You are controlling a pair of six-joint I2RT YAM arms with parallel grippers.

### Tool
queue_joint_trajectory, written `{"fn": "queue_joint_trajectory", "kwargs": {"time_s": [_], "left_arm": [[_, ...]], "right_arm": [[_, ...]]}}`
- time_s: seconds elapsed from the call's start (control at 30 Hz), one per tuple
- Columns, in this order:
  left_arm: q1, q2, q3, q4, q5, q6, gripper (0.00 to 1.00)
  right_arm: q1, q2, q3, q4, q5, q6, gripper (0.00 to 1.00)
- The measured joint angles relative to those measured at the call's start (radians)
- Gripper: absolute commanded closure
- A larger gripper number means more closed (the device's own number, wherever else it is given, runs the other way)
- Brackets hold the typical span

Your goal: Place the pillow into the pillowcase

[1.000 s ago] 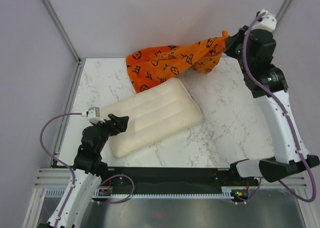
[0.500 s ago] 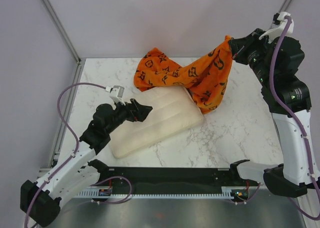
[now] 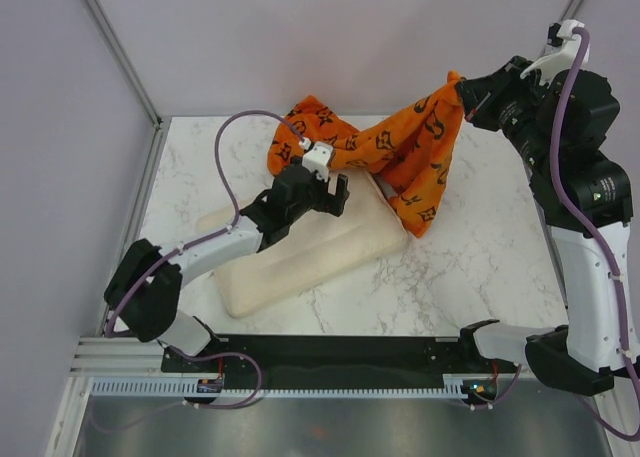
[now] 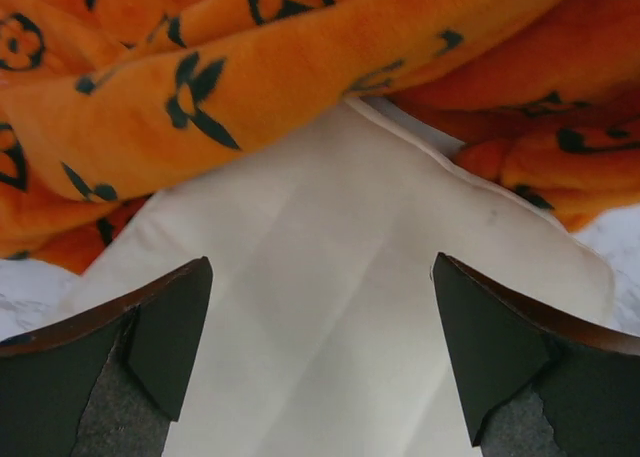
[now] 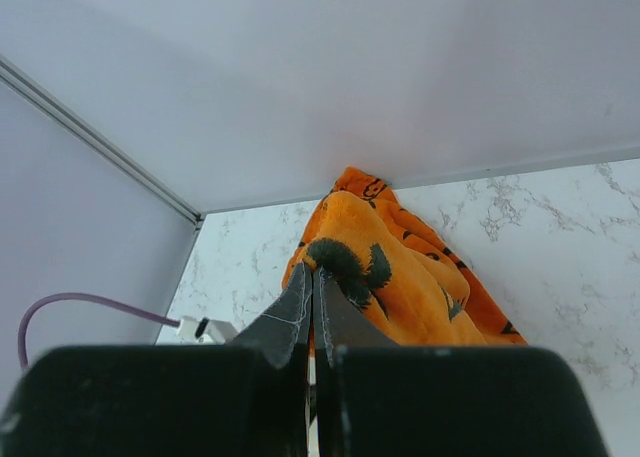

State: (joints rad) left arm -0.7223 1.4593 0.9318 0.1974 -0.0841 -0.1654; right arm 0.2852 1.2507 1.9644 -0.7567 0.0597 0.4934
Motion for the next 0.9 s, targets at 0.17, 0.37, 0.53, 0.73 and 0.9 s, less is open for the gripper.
{"fn": "queue_joint_trajectory", "kwargs": {"time_s": [0.17, 0.37, 0.53, 0.73, 0.9], "left_arm": [[0.0, 0.2, 0.198, 0.01, -0.199, 0.112, 0.0], [0.023, 0.368, 0.396, 0.015, -0.313, 0.175, 0.2], [0.057, 0.433, 0.495, 0.002, -0.257, 0.201, 0.98], [0.062, 0.353, 0.451, -0.044, -0.309, 0.219, 0.98], [-0.013, 0.073, 0.403, -0.167, -0.526, 0.313, 0.98]], "right_arm": [[0.0, -0.002, 0.008, -0.014, -0.004, 0.0, 1.0], [0.0, -0.003, 0.008, -0.025, -0.016, 0.001, 1.0], [0.0, -0.01, 0.008, -0.032, -0.017, 0.0, 1.0], [0.0, -0.019, 0.011, -0.049, 0.028, 0.0, 1.0], [0.0, -0.077, 0.003, -0.063, 0.055, 0.0, 1.0]]}}
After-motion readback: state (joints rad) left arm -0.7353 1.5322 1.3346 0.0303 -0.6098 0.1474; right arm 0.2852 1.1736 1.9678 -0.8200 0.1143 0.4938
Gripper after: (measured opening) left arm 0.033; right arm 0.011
